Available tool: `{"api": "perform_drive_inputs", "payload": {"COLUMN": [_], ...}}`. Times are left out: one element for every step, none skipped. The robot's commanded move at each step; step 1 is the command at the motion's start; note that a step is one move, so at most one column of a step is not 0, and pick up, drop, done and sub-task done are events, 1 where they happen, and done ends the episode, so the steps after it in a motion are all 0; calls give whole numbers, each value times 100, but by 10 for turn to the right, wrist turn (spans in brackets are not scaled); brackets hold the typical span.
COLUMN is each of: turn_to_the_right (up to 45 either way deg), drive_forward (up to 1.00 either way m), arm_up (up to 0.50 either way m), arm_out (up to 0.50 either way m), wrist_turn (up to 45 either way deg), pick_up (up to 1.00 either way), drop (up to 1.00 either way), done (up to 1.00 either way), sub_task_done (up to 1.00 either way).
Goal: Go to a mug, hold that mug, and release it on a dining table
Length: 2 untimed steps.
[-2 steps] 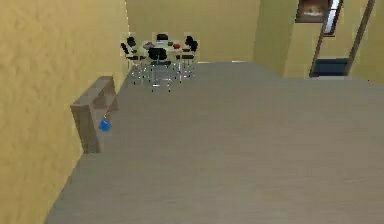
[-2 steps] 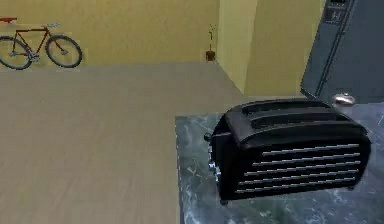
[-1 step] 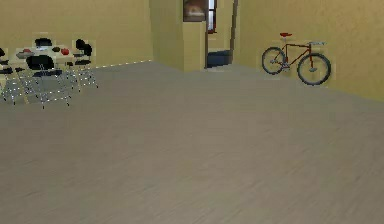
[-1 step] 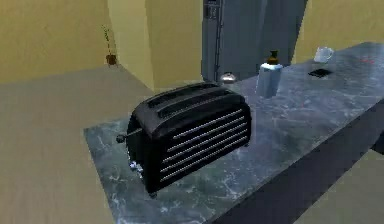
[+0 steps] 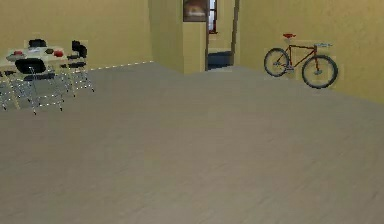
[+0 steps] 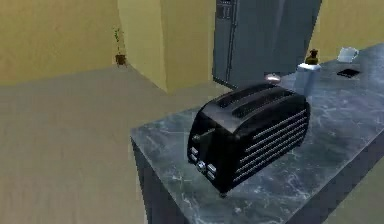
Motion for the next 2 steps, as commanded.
{"api": "perform_drive_inputs", "payload": {"turn_to_the_right": [450,90], "drive_forward": [0,0], "arm_up": [0,0], "arm_out": [0,0], "wrist_turn": [0,0], "pick_up": [0,0], "drop": [0,0], "done": [0,0], "sub_task_done": [0,0]}}
